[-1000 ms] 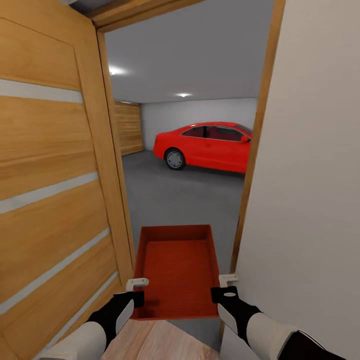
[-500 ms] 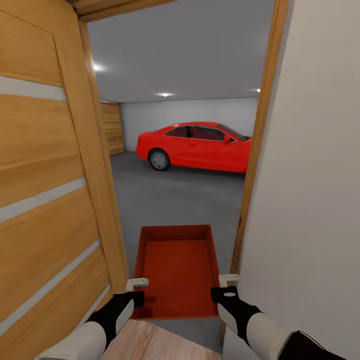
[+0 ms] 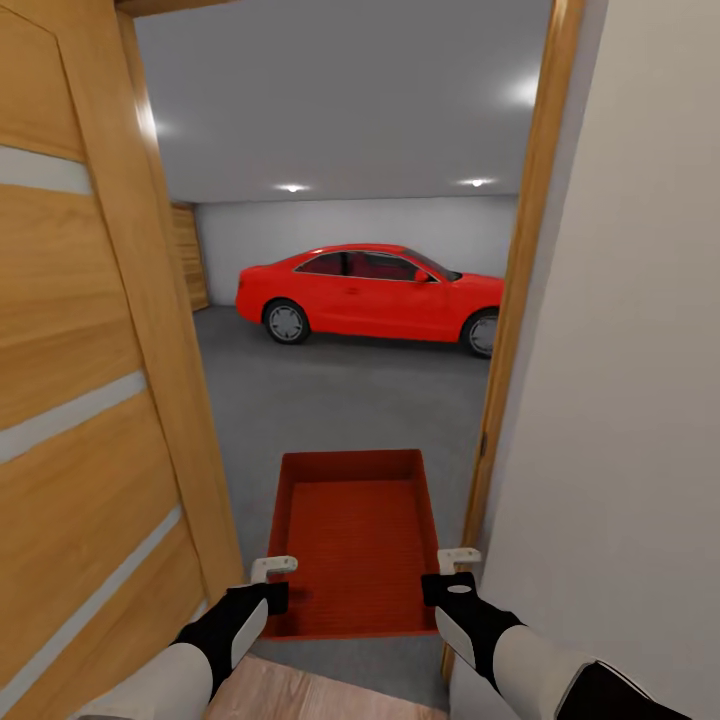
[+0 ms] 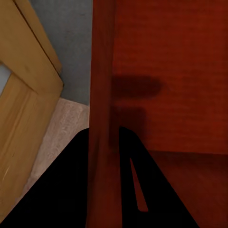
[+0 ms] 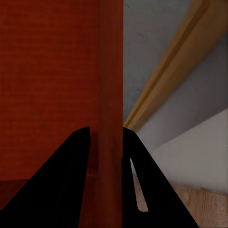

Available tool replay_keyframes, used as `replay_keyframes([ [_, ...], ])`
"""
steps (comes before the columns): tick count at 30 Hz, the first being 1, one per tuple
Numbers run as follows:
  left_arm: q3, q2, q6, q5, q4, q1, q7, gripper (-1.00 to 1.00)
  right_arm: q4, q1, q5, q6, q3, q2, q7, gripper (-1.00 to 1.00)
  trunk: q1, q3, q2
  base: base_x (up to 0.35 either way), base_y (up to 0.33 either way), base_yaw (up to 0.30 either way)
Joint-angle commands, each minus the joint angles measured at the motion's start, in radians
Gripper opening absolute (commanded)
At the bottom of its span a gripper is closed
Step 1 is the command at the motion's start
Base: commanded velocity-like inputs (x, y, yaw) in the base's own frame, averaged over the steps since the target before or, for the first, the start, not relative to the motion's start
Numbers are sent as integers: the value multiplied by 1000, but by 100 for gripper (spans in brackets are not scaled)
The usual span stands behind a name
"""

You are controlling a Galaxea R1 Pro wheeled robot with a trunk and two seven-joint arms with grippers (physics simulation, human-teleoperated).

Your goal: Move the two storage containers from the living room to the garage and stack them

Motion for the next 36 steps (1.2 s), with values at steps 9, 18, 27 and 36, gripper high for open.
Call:
replay_keyframes([
  [9, 9, 1, -25, -1, -6, -1, 7, -100, 9, -1, -24, 3, 3, 0, -1, -100, 1, -2, -2, 121, 293, -240],
  [18, 9, 1, -25, -1, -6, -1, 7, -100, 9, -1, -24, 3, 3, 0, -1, -100, 1, -2, -2, 121, 292, -240],
  [27, 9, 1, -25, -1, -6, -1, 7, -100, 9, -1, -24, 3, 3, -1, -1, -100, 1, -2, -2, 121, 290, -240],
  [36, 9, 0, -26, -1, -6, -1, 11, -100, 9, -1, -24, 3, 2, -2, -1, -100, 1, -2, -2, 65, 136, -116],
])
